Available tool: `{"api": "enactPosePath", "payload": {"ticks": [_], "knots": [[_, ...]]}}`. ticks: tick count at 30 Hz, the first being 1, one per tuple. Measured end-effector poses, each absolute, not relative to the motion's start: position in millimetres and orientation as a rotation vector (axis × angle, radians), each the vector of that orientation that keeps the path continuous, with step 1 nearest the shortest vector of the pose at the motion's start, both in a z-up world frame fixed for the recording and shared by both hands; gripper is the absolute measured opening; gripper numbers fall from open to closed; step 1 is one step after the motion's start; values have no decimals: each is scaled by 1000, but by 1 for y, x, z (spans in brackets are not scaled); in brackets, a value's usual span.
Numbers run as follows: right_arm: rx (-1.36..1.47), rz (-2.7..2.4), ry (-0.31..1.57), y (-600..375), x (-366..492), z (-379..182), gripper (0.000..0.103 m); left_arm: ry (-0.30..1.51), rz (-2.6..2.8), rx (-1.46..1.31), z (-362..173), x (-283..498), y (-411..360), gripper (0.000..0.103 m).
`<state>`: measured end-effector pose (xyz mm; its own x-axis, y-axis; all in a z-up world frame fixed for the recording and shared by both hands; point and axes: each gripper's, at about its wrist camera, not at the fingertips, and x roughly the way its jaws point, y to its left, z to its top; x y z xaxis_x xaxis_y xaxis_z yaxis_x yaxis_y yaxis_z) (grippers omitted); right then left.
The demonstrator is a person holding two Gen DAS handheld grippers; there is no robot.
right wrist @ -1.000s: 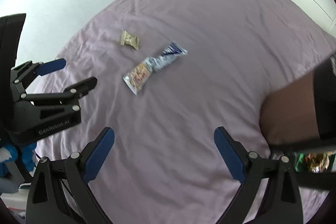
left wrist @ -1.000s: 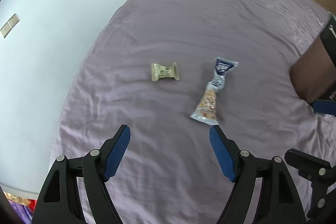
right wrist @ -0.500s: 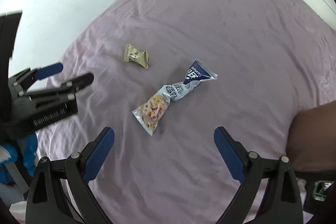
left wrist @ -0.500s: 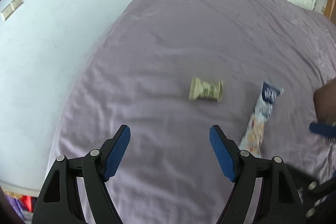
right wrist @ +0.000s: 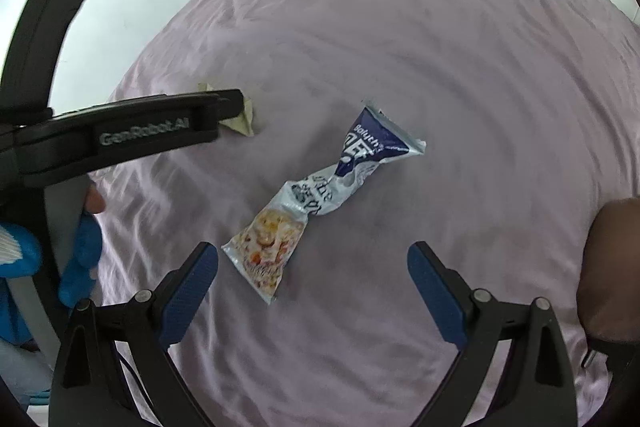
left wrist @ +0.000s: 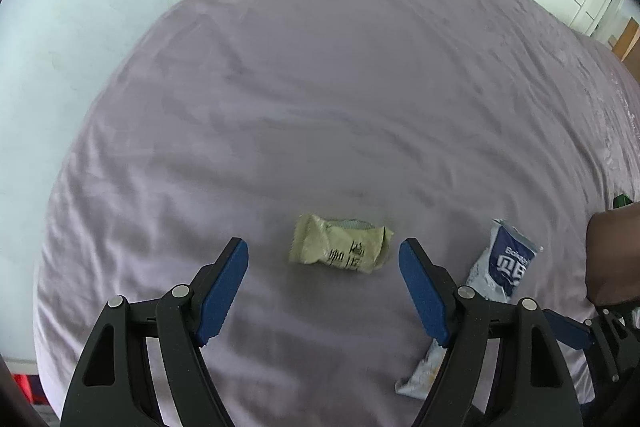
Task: Organize snacks
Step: 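Grasp the beige candy with the left tool while the right tool grasps the white-blue Baiyth bar, then carry the beige candy and white-blue bar over the green tray with both tools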
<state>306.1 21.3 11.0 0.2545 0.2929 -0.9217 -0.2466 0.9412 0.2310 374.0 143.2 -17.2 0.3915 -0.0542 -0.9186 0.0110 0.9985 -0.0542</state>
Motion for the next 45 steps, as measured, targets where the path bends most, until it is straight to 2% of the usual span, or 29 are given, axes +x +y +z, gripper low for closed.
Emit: {"api": "enactPosePath", "payload": {"ticks": [11, 14, 16, 19, 20, 23, 27, 29, 30, 33, 36, 38, 45], "knots": [[143, 367, 1317, 32, 327, -15, 103, 1234, -111, 8, -44, 382, 146, 71], [163, 363, 1323, 32, 328, -19, 103, 1237, -131, 22, -46, 383, 146, 70], [181, 362, 1326, 30, 330, -20, 103, 1239, -142, 29, -47, 385, 144, 65], [205, 362, 1330, 28, 332, -22, 84, 1242, -159, 31, -49, 394, 143, 59], [208, 361, 1331, 27, 333, -23, 68, 1243, -165, 32, -49, 396, 142, 57], [217, 370, 1333, 26, 336, -25, 58, 1248, -178, 26, -51, 402, 139, 50], [223, 401, 1341, 26, 335, -24, 39, 1252, -180, 27, -53, 405, 136, 36], [226, 417, 1341, 25, 335, -22, 34, 1249, -173, 24, -53, 405, 135, 33], [229, 422, 1341, 24, 334, -22, 29, 1247, -176, 19, -53, 405, 134, 29], [226, 438, 1338, 23, 330, -19, 20, 1229, -182, 13, -50, 403, 136, 27], [214, 451, 1331, 24, 329, -14, 15, 1216, -179, 17, -48, 401, 136, 27], [216, 460, 1325, 23, 327, -10, 3, 1207, -175, 18, -46, 398, 138, 26], [225, 480, 1291, 13, 318, 10, 3, 1176, -172, 23, -28, 380, 140, 26]]}}
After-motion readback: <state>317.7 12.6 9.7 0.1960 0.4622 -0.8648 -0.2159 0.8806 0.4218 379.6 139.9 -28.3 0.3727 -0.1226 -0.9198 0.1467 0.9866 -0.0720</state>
